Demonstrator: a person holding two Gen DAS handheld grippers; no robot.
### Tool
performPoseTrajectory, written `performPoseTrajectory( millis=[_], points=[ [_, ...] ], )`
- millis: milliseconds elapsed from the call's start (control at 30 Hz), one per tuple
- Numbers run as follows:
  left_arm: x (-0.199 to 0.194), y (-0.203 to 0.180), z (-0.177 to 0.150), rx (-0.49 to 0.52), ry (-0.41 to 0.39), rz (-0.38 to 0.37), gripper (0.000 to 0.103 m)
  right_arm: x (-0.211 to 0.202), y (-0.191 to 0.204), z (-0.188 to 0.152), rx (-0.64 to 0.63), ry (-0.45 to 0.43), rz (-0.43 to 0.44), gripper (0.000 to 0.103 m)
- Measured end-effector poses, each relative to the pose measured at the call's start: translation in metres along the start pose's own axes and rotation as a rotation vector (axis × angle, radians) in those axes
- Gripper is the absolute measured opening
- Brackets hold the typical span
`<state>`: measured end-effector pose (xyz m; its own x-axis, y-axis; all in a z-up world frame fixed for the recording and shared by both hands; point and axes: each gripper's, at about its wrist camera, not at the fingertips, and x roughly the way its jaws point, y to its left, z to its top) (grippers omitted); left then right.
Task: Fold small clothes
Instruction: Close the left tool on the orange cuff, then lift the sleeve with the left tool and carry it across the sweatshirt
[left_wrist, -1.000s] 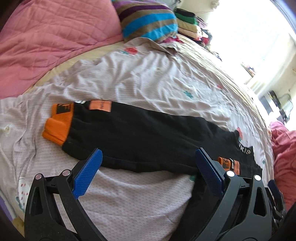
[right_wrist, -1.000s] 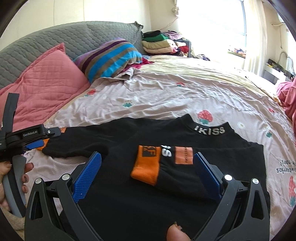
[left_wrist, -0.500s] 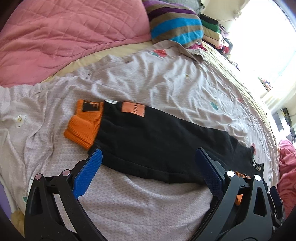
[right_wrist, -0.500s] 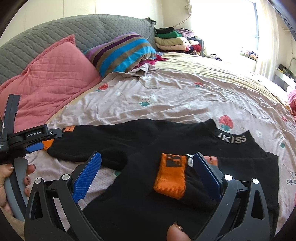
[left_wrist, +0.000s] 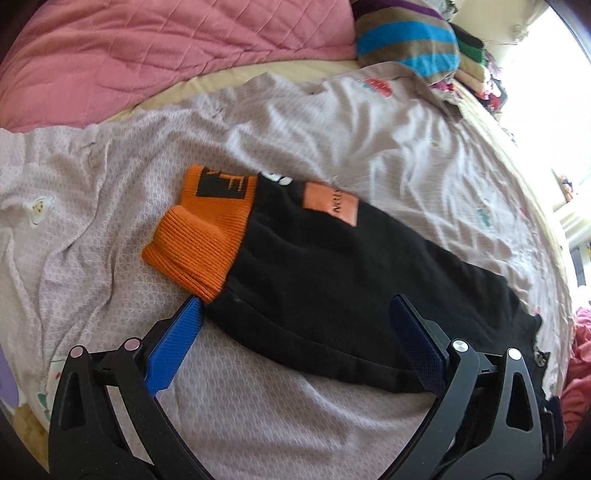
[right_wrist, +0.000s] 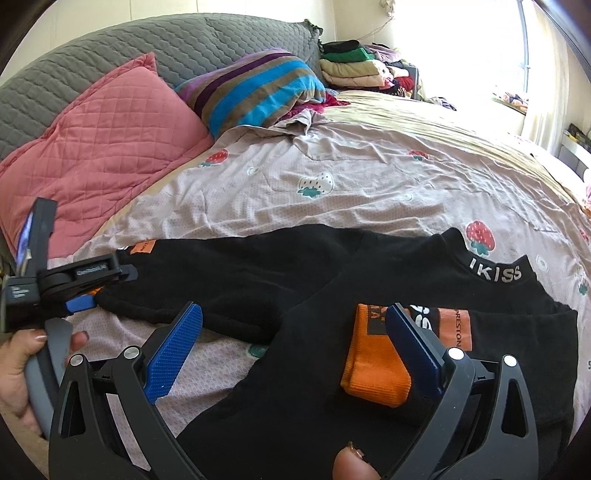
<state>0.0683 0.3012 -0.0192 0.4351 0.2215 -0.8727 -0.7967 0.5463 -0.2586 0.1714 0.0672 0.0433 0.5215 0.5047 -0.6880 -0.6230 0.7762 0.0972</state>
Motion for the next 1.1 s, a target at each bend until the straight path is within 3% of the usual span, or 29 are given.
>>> performPoseTrajectory(
  millis=[67, 167, 333, 400, 433, 467, 567, 633, 1100],
  points=[
    [0.01, 0.0, 0.0, -0.005, 0.014, 0.027, 0.094, -0.001, -0.002, -0.002, 0.007, 0.0, -0.001, 0.099],
    [0.016, -0.002, 0.003, -0.017, -0.032, 0.044, 0.094, -0.001, -0.007, -0.003, 0.019, 0.001, -0.005, 0.099],
    [0.017, 0.002, 0.008, -0.057, -0.094, -0.018, 0.094, -0.006, -0.015, -0.006, 0.047, -0.005, -0.005, 0.099],
    [0.018, 0.001, 0.014, -0.058, -0.117, -0.035, 0.089, -0.008, -0.018, -0.007, 0.057, -0.007, -0.004, 0.099],
    [0.019, 0.0, 0.018, -0.045, -0.129, -0.034, 0.077, -0.009, -0.019, -0.008, 0.06, -0.007, -0.003, 0.099],
    [0.02, 0.0, 0.021, -0.038, -0.137, -0.029, 0.058, -0.009, -0.019, -0.008, 0.06, -0.007, -0.003, 0.099],
    [0.025, 0.016, 0.033, -0.08, -0.145, -0.063, 0.023, -0.011, -0.019, -0.01, 0.055, -0.011, -0.007, 0.099],
    [0.024, 0.024, 0.036, -0.114, -0.143, -0.097, 0.013, -0.014, -0.02, -0.012, 0.055, -0.017, -0.009, 0.099],
    [-0.027, 0.002, 0.038, -0.044, -0.231, -0.299, 0.009, -0.037, -0.031, -0.022, 0.132, -0.057, -0.017, 0.099]
  ],
)
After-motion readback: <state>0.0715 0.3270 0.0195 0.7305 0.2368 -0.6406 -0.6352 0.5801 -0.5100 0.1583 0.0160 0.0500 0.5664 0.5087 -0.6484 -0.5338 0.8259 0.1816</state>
